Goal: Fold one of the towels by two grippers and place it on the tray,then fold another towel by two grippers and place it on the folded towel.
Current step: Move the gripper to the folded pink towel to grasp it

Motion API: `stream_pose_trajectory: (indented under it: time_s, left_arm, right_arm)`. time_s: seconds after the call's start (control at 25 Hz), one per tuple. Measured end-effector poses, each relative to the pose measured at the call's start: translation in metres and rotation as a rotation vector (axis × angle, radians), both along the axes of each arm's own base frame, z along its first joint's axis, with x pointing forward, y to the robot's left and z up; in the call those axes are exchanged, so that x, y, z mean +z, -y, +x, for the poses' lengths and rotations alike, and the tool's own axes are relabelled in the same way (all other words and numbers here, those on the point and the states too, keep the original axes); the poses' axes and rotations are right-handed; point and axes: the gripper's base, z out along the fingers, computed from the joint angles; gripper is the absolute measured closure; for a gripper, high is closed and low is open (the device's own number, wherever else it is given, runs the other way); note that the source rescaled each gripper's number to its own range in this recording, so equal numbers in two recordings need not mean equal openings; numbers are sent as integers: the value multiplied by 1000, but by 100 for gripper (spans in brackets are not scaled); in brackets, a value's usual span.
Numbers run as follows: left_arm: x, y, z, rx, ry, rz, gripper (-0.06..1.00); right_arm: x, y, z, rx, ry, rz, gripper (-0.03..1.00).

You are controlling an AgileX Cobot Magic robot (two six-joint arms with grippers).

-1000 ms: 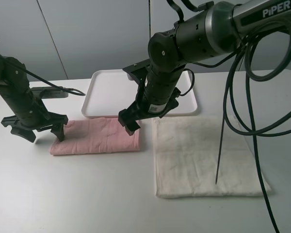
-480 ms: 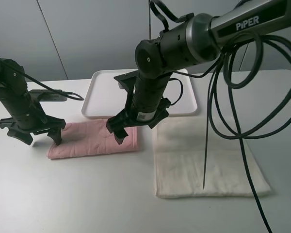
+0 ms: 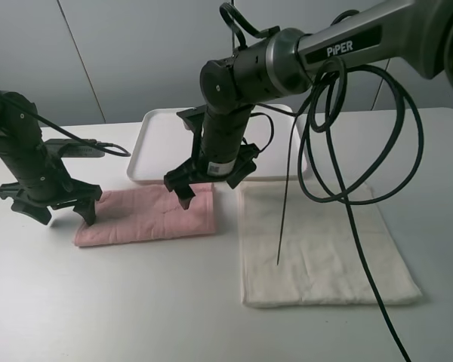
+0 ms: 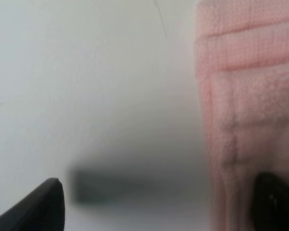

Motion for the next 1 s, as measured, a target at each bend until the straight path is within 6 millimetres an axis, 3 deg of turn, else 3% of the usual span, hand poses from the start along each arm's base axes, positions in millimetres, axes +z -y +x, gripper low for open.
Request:
stream_pose_trajectory:
  time_s: [0.24,0.8,1.0]
  left_arm:
    - [0,0,0,-6,3,0,-6]
    - [0,0,0,-10,4,-1,-6]
    - [0,0,0,-11,4,0,-6]
  right_arm:
    - [-21,-1,2,-3,-35,-30,8]
    - [-18,-3,4,-20,-38,-6,8]
    - [-26,-6,2,-12,-51,-18,8]
